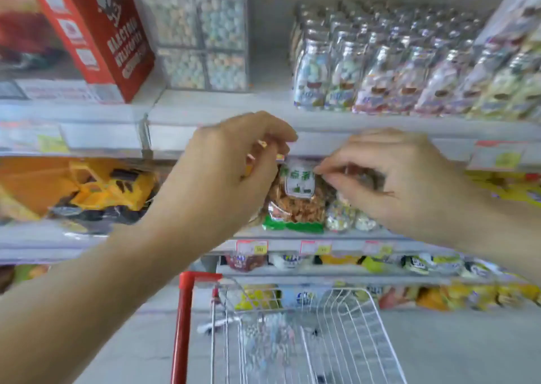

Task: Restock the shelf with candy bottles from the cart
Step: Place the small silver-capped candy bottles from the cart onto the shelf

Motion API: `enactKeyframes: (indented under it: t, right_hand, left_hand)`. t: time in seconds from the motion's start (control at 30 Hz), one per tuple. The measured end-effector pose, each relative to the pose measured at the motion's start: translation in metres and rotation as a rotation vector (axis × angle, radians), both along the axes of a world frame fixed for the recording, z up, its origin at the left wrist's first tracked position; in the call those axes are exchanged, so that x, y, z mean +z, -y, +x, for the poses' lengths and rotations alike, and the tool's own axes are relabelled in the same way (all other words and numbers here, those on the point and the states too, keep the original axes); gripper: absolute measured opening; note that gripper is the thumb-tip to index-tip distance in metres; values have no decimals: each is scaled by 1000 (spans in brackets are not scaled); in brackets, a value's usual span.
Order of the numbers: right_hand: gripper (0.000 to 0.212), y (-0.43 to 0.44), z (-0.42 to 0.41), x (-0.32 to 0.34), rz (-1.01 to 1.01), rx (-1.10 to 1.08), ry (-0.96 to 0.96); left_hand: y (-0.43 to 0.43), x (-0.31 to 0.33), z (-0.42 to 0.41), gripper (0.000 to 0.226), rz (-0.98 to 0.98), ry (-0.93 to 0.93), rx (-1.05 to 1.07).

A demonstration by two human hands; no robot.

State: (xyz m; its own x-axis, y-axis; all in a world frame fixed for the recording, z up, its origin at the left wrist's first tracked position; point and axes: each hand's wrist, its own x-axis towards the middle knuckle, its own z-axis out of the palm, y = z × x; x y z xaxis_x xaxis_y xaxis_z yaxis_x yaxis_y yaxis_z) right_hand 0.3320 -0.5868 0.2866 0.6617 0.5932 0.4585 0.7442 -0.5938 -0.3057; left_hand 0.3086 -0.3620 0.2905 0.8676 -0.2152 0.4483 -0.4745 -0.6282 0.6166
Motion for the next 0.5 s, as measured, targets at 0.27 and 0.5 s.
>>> enactKeyframes:
  t: [0.27, 0.5]
  right_hand:
    - [18, -16, -49, -190, -174, -83, -527]
    - [24, 2, -47, -362, -370, -221, -975]
  left_hand:
    - [-12, -166, -59, 22, 149, -402, 29]
    - [19, -336, -66, 35, 279, -1034, 199]
